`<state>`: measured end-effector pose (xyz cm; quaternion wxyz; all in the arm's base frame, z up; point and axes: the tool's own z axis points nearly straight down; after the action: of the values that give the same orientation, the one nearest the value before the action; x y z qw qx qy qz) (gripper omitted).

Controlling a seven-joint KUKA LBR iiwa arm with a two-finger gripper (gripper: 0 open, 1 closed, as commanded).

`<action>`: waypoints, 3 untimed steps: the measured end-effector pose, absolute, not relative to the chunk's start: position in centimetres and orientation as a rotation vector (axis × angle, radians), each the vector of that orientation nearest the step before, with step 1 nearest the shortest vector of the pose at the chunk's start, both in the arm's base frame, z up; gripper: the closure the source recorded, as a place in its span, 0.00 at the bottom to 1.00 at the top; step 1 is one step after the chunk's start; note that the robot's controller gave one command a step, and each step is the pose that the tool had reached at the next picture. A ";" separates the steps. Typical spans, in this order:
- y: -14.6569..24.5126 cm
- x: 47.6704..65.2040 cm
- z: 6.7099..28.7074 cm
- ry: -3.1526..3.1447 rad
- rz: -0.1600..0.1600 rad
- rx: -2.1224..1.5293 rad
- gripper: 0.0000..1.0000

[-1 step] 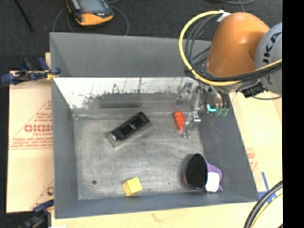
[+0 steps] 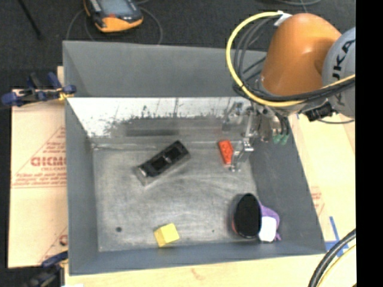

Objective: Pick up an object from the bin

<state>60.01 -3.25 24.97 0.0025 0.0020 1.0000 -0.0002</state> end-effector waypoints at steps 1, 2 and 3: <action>4.4 59.9 20.4 3.135 -0.001 -0.060 0.00; 8.4 61.9 17.8 3.091 -0.001 -0.523 0.00; 9.2 63.7 16.8 3.064 0.001 -0.665 0.00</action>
Offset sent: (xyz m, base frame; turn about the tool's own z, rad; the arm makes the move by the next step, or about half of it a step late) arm 0.0322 0.1340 -0.0897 -0.5035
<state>63.73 9.25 16.78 0.0034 -0.2120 0.9773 0.0003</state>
